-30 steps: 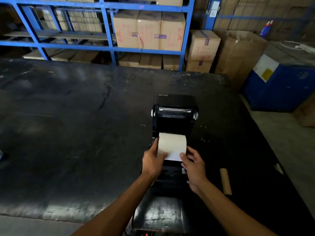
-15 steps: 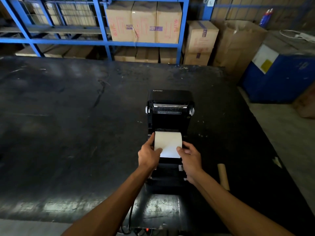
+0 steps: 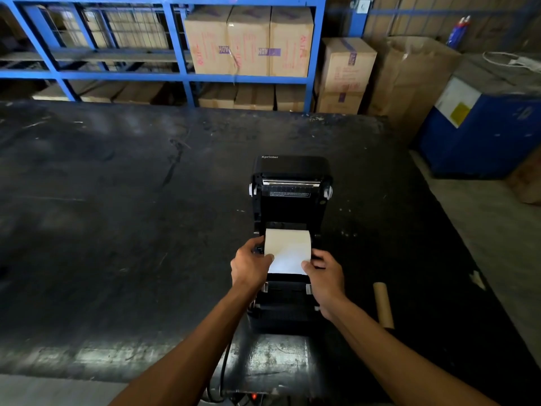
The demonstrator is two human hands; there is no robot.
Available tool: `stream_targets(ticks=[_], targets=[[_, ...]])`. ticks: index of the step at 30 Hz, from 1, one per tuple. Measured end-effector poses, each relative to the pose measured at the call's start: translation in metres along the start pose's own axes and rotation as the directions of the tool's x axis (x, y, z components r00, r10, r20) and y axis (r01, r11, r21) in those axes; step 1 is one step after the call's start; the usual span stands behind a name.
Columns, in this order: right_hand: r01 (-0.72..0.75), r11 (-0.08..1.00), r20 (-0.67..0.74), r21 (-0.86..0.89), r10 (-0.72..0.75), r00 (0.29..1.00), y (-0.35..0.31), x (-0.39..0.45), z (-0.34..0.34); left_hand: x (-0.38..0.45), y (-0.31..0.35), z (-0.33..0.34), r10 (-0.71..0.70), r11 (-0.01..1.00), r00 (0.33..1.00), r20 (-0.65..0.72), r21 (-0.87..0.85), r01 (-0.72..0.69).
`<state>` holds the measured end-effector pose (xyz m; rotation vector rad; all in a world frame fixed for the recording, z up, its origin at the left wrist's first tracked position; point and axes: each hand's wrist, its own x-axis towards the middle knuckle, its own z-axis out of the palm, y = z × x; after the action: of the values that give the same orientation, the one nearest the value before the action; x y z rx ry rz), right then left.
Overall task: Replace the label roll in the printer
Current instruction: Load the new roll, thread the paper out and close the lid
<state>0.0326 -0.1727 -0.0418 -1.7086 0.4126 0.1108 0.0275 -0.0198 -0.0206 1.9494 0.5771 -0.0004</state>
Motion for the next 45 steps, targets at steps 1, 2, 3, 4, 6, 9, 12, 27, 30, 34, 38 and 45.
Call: stream_targets(ticks=[1, 2, 3, 4, 6, 9, 12, 27, 30, 34, 38, 45], targets=[[0.001, 1.0, 0.002, -0.016, -0.001, 1.0, 0.001, 0.0, -0.001, 0.0, -0.001, 0.0, 0.0, 1.0, 1.0, -0.005, 0.01, 0.0], [0.004, 1.0, 0.005, -0.029, -0.004, 1.0, 0.001, -0.001, -0.002, 0.0, -0.002, 0.0, 0.003, 1.0, 1.0, -0.012, 0.019, -0.003], [0.011, 0.999, 0.006, -0.044, -0.01, 1.0, 0.001, -0.002, -0.003, -0.001, -0.002, 0.001, 0.01, 1.0, 1.0, -0.017, 0.027, -0.009], [0.019, 0.998, 0.005, -0.067, -0.018, 1.0, 0.0, -0.003, -0.004, -0.002, -0.003, 0.0, 0.02, 0.999, 1.0, -0.016, 0.036, -0.019], [0.039, 0.991, -0.001, -0.13, -0.039, 0.999, -0.003, -0.004, -0.006, -0.003, -0.005, 0.001, 0.038, 0.997, 0.999, -0.006, 0.06, -0.038], [0.051, 0.979, -0.003, -0.198, -0.052, 0.999, -0.005, -0.006, -0.007, -0.003, -0.009, 0.001, 0.004, 0.995, 1.0, -0.005, 0.096, -0.004], [0.024, 0.982, -0.034, -0.187, -0.031, 0.999, -0.006, -0.007, -0.006, -0.003, -0.014, 0.003, -0.077, 0.995, 0.997, -0.027, 0.056, 0.079], [-0.034, 0.969, 0.311, -0.243, 0.112, 0.944, -0.013, 0.007, -0.036, 0.015, -0.025, -0.025, -0.123, 0.991, 0.903, 0.411, 0.002, 0.134], [0.1, 0.95, 0.292, -0.295, -0.01, 0.956, -0.008, 0.007, -0.038, 0.017, -0.03, -0.021, -0.022, 0.999, 0.942, 0.334, 0.054, 0.004], [0.203, 0.9, 0.269, -0.385, -0.101, 0.958, -0.001, 0.008, -0.038, 0.016, -0.034, -0.019, -0.003, 0.994, 0.959, 0.283, 0.101, -0.027], [0.287, 0.845, 0.268, -0.452, -0.178, 0.947, 0.005, 0.008, -0.037, 0.014, -0.032, -0.017, -0.016, 0.984, 0.969, 0.246, 0.177, -0.028], [0.28, 0.83, 0.312, -0.482, -0.136, 0.94, 0.009, 0.012, -0.039, 0.015, -0.029, -0.015, -0.086, 0.973, 0.952, 0.292, 0.232, 0.017]])
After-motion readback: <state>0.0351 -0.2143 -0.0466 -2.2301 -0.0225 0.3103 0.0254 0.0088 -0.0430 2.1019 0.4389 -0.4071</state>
